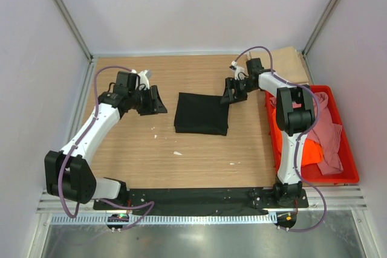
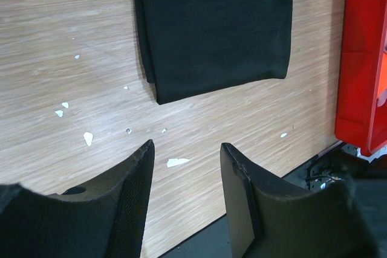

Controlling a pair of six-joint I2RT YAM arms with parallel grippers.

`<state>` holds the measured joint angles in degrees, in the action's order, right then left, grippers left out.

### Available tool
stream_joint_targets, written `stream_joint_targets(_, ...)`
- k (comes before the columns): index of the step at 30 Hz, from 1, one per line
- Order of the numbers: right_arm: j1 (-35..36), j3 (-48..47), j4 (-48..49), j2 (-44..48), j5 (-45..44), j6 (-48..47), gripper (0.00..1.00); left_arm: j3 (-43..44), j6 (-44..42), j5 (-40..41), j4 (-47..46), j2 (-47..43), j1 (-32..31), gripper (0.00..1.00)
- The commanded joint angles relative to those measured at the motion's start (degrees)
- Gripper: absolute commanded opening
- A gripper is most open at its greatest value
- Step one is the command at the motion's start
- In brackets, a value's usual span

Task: Fold and stack the t-shirts
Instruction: Neatly place the folded tshirt to the corner

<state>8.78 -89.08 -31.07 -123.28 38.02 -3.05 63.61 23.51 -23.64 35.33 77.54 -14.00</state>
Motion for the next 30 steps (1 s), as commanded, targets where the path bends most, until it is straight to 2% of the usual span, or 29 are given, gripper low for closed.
stream_joint_targets(1,0.63,0.75,-4.96,-2.84,0.65,-2.13,0.65,-0.33,-0.57,-1.15,-1.93,-1.95,0.02,0.49)
stream_joint_targets(5,0.8,0.57,-5.05,-3.19,0.39,-2.31,0.62,-0.16,-0.57,-0.88,-1.67,-1.6,0.02,0.49)
stream_joint_targets(8,0.81,0.66,-4.27,-3.02,-0.93,-1.87,0.55,0.02,-0.66,-0.1,-1.32,-1.16,0.02,0.49)
stream_joint_targets(14,1.24,1.8,0.39,-0.73,-2.16,0.23,0.27,0.02,-0.66,0.26,-1.14,-1.25,0.02,0.48)
stream_joint_targets(18,1.6,4.43,6.53,3.57,-4.0,1.99,0.01,-0.07,-0.66,0.44,-1.14,-1.6,0.02,0.48)
stream_joint_targets(22,1.6,4.97,7.78,8.75,-9.35,2.87,0.01,-0.33,-0.66,0.7,-1.14,-2.04,0.02,0.48)
stream_joint_targets(24,1.6,4.09,6.9,11.48,-14.89,2.87,0.01,-0.33,-0.57,0.79,-1.14,-2.13,0.02,0.48)
stream_joint_targets(30,1.6,0.5,3.84,15.18,-25.96,0.24,0.01,-0.25,-0.22,-0.26,-1.49,-2.13,0.02,0.48)
